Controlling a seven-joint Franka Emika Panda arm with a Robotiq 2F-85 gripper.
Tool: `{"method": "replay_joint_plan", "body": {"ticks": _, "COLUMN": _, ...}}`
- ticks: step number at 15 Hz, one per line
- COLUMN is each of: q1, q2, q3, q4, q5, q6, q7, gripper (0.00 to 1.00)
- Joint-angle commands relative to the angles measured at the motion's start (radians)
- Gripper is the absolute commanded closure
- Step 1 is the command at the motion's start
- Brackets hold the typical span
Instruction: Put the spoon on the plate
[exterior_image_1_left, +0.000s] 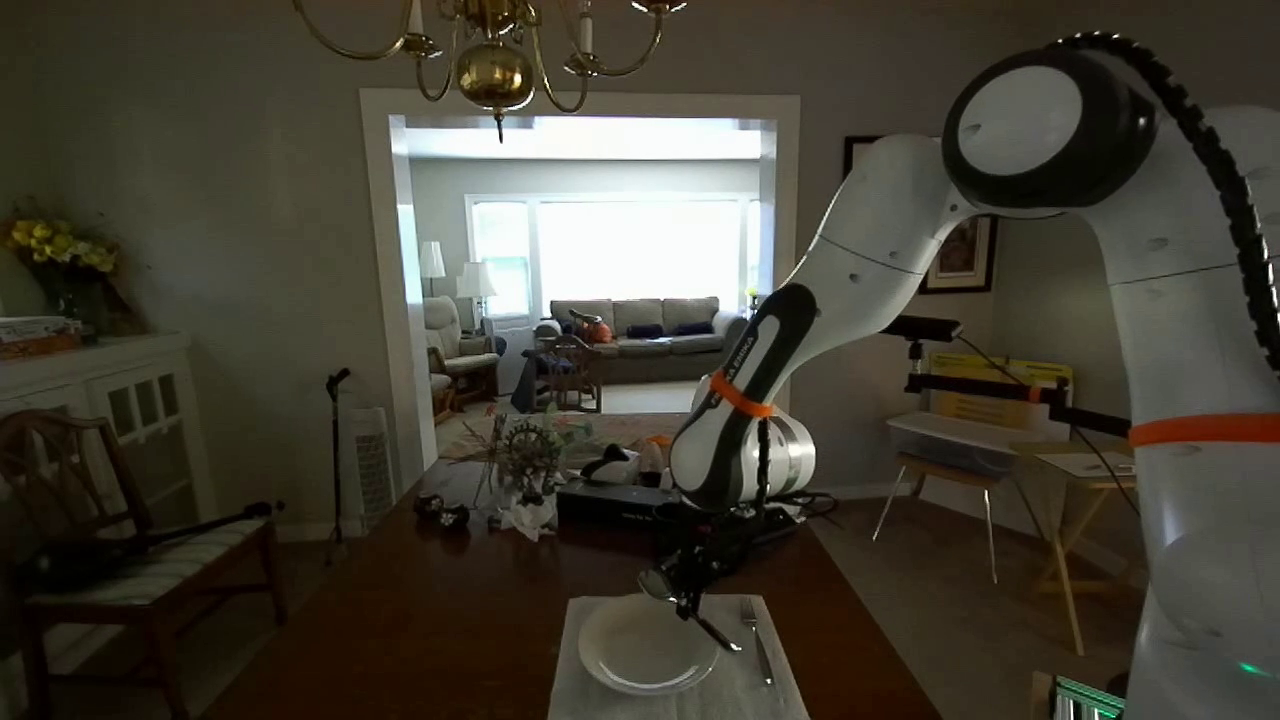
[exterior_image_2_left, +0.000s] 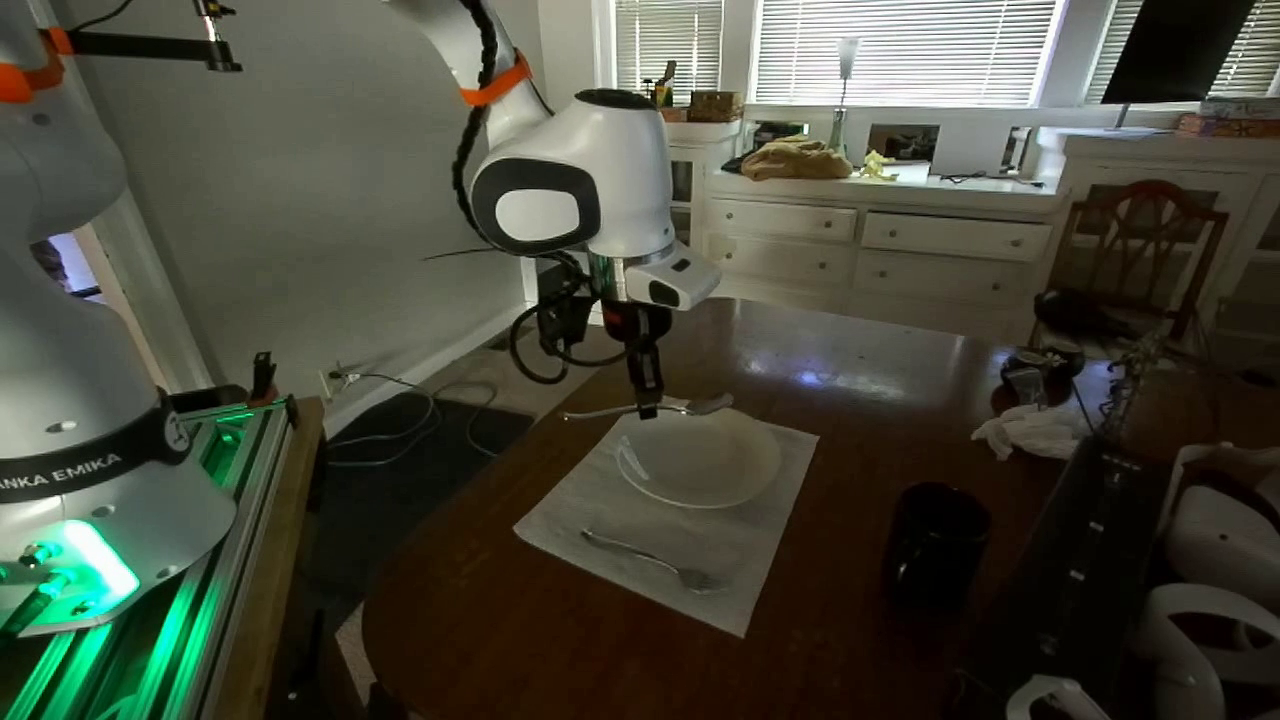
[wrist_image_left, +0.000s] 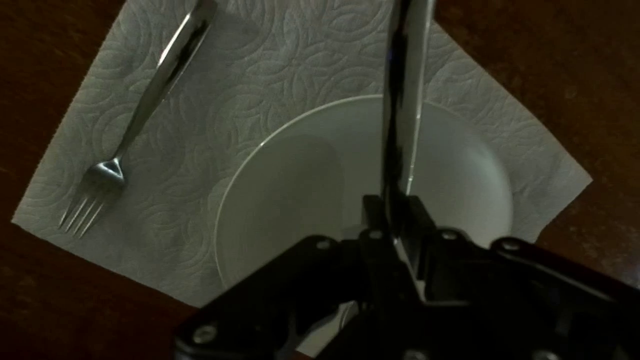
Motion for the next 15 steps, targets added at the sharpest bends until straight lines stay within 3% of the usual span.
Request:
{"method": "replay_joint_plan", "body": {"ticks": 1, "q1": 0.015, "q2": 0.052, "q3": -0.022, "q4": 0.039, "q5": -0.005, "q6": -0.037, "q7": -0.049, "gripper": 0.96}}
{"method": "replay_joint_plan", "body": {"ticks": 9, "q1": 0.018, "q2": 0.149, "q3": -0.028, "q4": 0.1, "q5": -0.054, "q6": -0.069, "q7": -0.082, "gripper": 0.96}}
{"method": "replay_joint_plan", "body": {"ticks": 15, "q1": 0.008, "q2": 0.186, "q3": -0.025, "q4": 0.156, "q5": -0.066, "q6": -0.157, "q7": -0.1, "gripper": 0.96}}
